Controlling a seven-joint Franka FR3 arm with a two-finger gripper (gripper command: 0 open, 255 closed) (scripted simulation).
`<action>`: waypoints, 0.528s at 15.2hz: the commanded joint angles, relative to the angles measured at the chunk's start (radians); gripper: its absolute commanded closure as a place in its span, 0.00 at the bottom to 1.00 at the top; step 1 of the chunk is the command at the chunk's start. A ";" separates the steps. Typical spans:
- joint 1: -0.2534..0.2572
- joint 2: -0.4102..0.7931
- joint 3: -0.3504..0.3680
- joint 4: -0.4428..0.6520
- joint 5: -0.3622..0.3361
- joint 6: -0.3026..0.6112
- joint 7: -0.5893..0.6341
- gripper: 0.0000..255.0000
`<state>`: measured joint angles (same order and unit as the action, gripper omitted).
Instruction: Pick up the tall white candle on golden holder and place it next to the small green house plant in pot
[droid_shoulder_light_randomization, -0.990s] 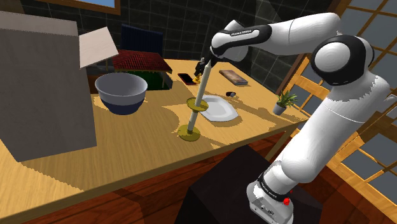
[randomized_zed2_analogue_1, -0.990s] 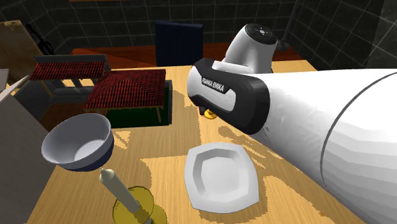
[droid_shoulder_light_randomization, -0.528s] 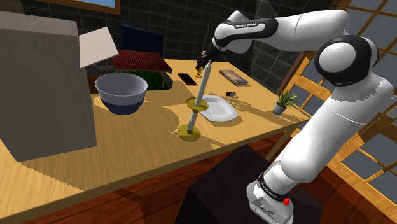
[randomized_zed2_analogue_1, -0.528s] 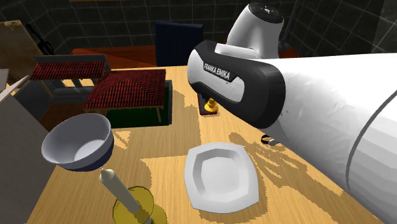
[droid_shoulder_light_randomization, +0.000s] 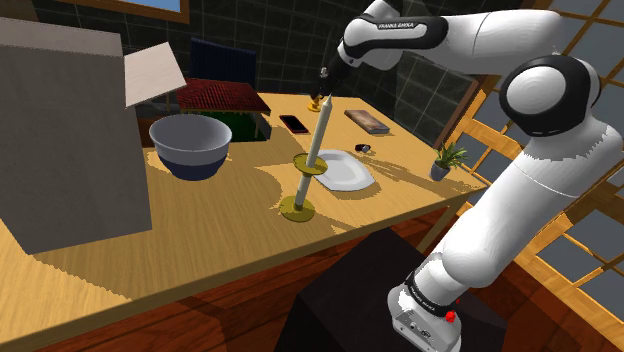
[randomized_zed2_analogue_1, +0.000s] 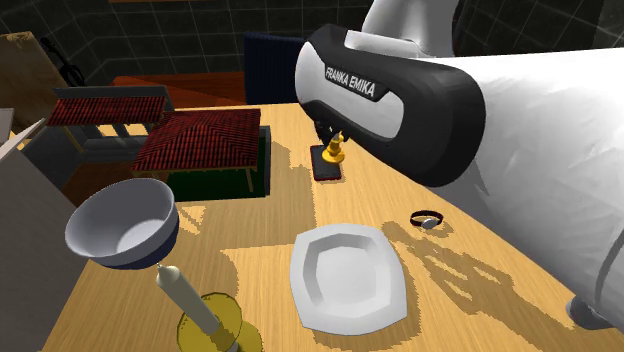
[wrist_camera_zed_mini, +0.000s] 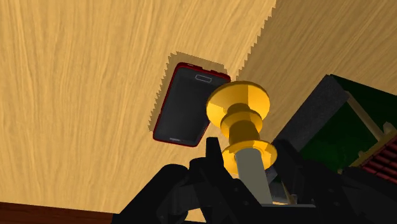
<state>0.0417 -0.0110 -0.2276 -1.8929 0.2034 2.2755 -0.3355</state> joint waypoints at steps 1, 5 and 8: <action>0.000 -0.003 0.000 0.023 -0.006 -0.026 0.008 1.00; -0.001 -0.006 0.000 0.073 -0.014 -0.078 0.019 1.00; -0.001 -0.007 -0.001 0.113 -0.018 -0.117 0.027 1.00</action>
<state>0.0414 -0.0177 -0.2275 -1.7952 0.1861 2.1733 -0.3097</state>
